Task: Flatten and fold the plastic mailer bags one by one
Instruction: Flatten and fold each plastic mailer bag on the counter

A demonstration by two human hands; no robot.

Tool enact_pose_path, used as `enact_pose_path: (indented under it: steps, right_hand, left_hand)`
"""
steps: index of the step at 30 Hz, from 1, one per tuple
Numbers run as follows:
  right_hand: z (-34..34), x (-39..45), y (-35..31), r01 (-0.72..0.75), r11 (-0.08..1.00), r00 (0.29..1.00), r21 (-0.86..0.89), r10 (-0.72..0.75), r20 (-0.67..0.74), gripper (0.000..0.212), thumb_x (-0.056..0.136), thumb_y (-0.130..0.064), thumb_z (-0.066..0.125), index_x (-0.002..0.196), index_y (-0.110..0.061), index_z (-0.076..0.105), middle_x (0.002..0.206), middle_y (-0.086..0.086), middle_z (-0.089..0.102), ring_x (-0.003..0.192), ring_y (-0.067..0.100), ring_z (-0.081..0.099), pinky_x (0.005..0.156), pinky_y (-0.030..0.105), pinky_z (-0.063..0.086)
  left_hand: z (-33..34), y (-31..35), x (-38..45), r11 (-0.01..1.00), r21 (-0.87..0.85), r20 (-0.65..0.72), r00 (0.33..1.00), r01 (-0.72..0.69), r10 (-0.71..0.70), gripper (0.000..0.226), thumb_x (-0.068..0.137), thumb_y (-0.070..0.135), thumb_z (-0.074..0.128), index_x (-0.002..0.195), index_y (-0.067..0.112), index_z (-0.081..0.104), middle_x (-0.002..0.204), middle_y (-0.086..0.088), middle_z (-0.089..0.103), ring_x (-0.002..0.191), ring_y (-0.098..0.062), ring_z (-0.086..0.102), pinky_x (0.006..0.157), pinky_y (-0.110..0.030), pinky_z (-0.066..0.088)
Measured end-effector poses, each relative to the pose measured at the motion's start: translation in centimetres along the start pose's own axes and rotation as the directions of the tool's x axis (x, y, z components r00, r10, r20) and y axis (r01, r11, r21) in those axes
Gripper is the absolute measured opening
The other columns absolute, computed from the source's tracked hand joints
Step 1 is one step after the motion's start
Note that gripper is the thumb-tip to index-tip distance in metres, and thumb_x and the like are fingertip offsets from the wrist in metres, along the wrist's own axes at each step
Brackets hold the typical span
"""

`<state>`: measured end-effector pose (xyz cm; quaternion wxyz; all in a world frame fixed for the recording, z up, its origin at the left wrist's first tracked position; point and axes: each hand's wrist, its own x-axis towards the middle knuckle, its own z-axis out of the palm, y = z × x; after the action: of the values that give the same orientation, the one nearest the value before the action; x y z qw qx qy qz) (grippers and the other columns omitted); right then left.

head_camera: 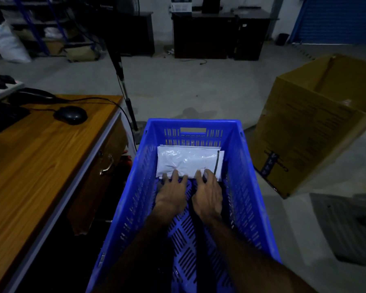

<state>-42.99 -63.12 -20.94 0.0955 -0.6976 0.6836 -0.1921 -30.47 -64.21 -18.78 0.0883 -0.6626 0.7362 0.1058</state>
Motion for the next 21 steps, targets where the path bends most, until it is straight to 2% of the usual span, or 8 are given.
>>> enact_pose_path:
  steps: [3, 10, 13, 15, 16, 17, 19, 21]
  right_hand:
    - [-0.1, -0.1, 0.2, -0.002, 1.000, 1.000, -0.030, 0.002, 0.016, 0.083, 0.081, -0.007, 0.062, 0.159, -0.014, 0.033, 0.167, 0.015, 0.021, 0.155, 0.033, 0.018, 0.122, 0.050, 0.029]
    - [-0.8, 0.3, 0.0, -0.017, 1.000, 1.000, -0.008, 0.017, 0.001, 0.077, 0.084, -0.001, 0.057, 0.157, -0.015, 0.037, 0.172, 0.011, 0.012, 0.159, 0.030, 0.007, 0.127, 0.051, 0.017]
    - [-0.7, 0.2, 0.0, -0.037, 0.999, 0.999, 0.032, 0.038, -0.034, 0.070, 0.081, 0.003, 0.056, 0.149, -0.013, 0.048, 0.170, 0.011, 0.019, 0.158, 0.030, 0.012, 0.125, 0.051, 0.022]
    - [-0.6, 0.0, -0.1, -0.047, 0.996, 0.994, 0.080, 0.054, -0.090, 0.063, 0.078, 0.007, 0.056, 0.139, -0.011, 0.057, 0.167, 0.012, 0.027, 0.157, 0.031, 0.020, 0.123, 0.052, 0.028]
    - [-0.5, -0.1, -0.2, -0.046, 0.994, 0.992, 0.095, 0.057, -0.116, 0.060, 0.078, 0.008, 0.057, 0.136, -0.010, 0.060, 0.166, 0.013, 0.031, 0.156, 0.031, 0.023, 0.121, 0.053, 0.030]
    - [-0.4, -0.1, -0.2, -0.041, 0.994, 0.989, 0.101, 0.055, -0.135, 0.058, 0.079, 0.008, 0.057, 0.134, -0.010, 0.060, 0.165, 0.013, 0.033, 0.155, 0.031, 0.025, 0.121, 0.053, 0.031]
    - [-0.3, -0.3, -0.3, -0.039, 0.994, 0.988, 0.101, 0.053, -0.143, 0.059, 0.082, 0.007, 0.055, 0.138, -0.010, 0.058, 0.164, 0.014, 0.033, 0.154, 0.032, 0.025, 0.122, 0.053, 0.030]
    - [-0.3, -0.4, -0.2, -0.038, 0.995, 0.991, 0.088, 0.049, -0.127, 0.064, 0.083, 0.007, 0.055, 0.145, -0.010, 0.054, 0.165, 0.014, 0.032, 0.155, 0.034, 0.025, 0.124, 0.052, 0.027]
  left_hand:
    - [0.6, -1.2, 0.4, 1.000, -0.011, -0.031, 1.000, 0.004, -0.005, 0.079, 0.102, 0.038, 0.055, 0.165, 0.033, 0.007, 0.172, -0.007, -0.016, 0.153, -0.053, -0.010, 0.121, -0.068, 0.019]
    - [-0.2, -1.1, 0.5, 0.999, -0.033, -0.065, 0.998, -0.006, 0.003, 0.073, 0.104, 0.029, 0.049, 0.165, 0.029, 0.010, 0.172, -0.014, -0.014, 0.155, -0.050, 0.004, 0.118, -0.064, 0.026]
    - [-0.4, -0.5, -0.3, 0.999, 0.030, -0.067, 0.998, 0.012, -0.010, 0.069, 0.100, 0.027, 0.052, 0.161, 0.023, 0.021, 0.168, -0.020, 0.013, 0.147, -0.047, 0.027, 0.108, -0.061, 0.040]
    - [-1.1, -0.2, -0.8, 0.996, 0.086, -0.175, 0.985, 0.016, -0.001, 0.054, 0.097, 0.026, 0.052, 0.149, 0.018, 0.040, 0.150, -0.015, 0.043, 0.134, -0.040, 0.045, 0.099, -0.054, 0.049]
    - [-1.4, -0.1, -0.9, 0.995, 0.102, -0.230, 0.973, 0.016, 0.007, 0.050, 0.097, 0.027, 0.053, 0.145, 0.017, 0.045, 0.146, -0.013, 0.046, 0.133, -0.037, 0.046, 0.097, -0.052, 0.050]
    - [-1.5, -0.2, -0.9, 0.993, 0.119, -0.260, 0.965, 0.011, 0.021, 0.052, 0.096, 0.029, 0.054, 0.146, 0.017, 0.045, 0.150, -0.014, 0.042, 0.137, -0.037, 0.042, 0.100, -0.052, 0.049]
    - [-1.3, -0.5, -0.5, 0.992, 0.124, -0.233, 0.972, -0.007, 0.036, 0.068, 0.098, 0.033, 0.055, 0.158, 0.017, 0.029, 0.169, -0.017, 0.014, 0.153, -0.040, 0.019, 0.113, -0.057, 0.037]
    - [-0.4, -0.9, -0.3, 0.996, 0.084, -0.172, 0.984, -0.022, 0.036, 0.077, 0.100, 0.035, 0.053, 0.164, 0.019, 0.014, 0.172, -0.014, -0.011, 0.157, -0.043, -0.002, 0.120, -0.061, 0.023]
